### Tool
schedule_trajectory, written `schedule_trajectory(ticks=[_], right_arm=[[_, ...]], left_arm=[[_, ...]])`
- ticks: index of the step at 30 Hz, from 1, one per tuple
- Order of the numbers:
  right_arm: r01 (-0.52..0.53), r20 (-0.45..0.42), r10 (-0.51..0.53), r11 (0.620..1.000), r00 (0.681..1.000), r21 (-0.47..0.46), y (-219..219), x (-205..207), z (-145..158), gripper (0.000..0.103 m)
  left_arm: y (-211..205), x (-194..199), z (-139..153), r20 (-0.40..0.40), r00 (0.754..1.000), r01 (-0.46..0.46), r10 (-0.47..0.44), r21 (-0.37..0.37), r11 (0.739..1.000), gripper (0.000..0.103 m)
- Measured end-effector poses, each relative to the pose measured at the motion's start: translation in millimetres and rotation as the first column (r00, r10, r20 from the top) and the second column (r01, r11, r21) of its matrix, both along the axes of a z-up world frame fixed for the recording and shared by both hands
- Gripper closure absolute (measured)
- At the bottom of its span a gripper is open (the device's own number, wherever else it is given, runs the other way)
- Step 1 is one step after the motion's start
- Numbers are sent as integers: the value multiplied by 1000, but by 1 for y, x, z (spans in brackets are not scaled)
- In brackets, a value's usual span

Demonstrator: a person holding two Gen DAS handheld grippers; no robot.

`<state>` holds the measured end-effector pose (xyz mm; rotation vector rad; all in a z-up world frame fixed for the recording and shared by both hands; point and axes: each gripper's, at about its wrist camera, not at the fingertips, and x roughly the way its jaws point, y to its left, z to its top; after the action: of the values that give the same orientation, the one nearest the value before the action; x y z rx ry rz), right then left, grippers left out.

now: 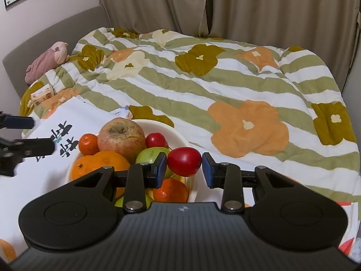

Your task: Organize fruits

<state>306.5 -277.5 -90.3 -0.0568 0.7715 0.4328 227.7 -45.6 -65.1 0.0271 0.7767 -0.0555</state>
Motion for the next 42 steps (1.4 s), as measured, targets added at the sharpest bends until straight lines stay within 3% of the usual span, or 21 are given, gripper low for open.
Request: schedule_trajectory(ticks=[13,14,15,17,22,31,38,42], right_arm=[[-9,-20,10,1000,1000,15,-2,10,-19,53],[-13,-18,14,1000,1000,20,-3,9,-19,50],[-16,-11,17,1000,1000,27,-3,7,-19,37],[-5,0,5,999,1000,36,-5,3,-16,24],[20,9,-20,999,1000,48,-8,-14,-4,22],[90,69,-93,995,993,42,-8,-68,40,22],[165,131,-166,986,977,18,6,-137,89,22],[216,158,-219,976,963,32,14,-183,114,17]], left_arm=[[-1,-19,-2,-1,1000,-27,27,9,1000,8],[-2,-21,-2,0,1000,-28,28,9,1000,8],[-2,-23,-1,1,1000,-28,28,10,1000,8],[-2,-26,1,4,1000,-30,30,11,999,8],[-3,-36,9,22,999,-35,35,6,999,8],[3,-69,35,95,995,-10,12,-21,1000,9],[12,-109,65,155,988,31,-20,-73,997,9],[18,-132,81,190,981,56,-41,-72,996,9]])
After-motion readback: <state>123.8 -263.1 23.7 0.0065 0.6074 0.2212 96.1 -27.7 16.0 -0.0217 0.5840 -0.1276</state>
